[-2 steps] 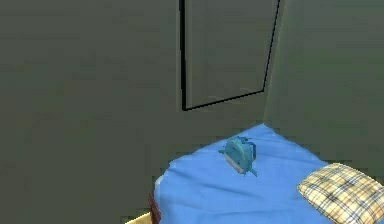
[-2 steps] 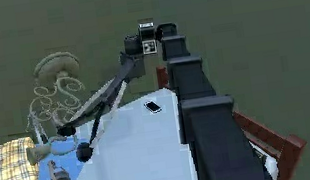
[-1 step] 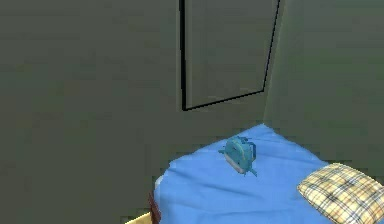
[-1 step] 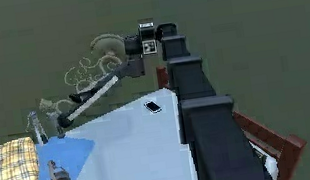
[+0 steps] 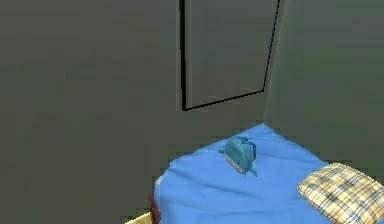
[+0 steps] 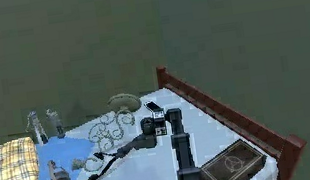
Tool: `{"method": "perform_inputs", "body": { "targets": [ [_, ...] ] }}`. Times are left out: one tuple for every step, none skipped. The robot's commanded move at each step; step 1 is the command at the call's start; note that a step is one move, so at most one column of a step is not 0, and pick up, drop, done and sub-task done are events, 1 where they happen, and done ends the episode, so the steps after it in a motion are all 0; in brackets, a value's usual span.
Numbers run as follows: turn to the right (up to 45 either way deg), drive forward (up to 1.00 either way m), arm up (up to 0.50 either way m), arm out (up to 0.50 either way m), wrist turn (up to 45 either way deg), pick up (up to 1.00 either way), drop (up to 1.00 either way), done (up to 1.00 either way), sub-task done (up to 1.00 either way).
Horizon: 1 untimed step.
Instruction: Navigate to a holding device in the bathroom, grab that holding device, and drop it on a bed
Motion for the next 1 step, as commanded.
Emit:
{"method": "perform_inputs", "body": {
  "targets": [
    [0.0,0.0,-0.32,0.0,0.0,0.0,0.0,0.0,0.0]
  ]
}}
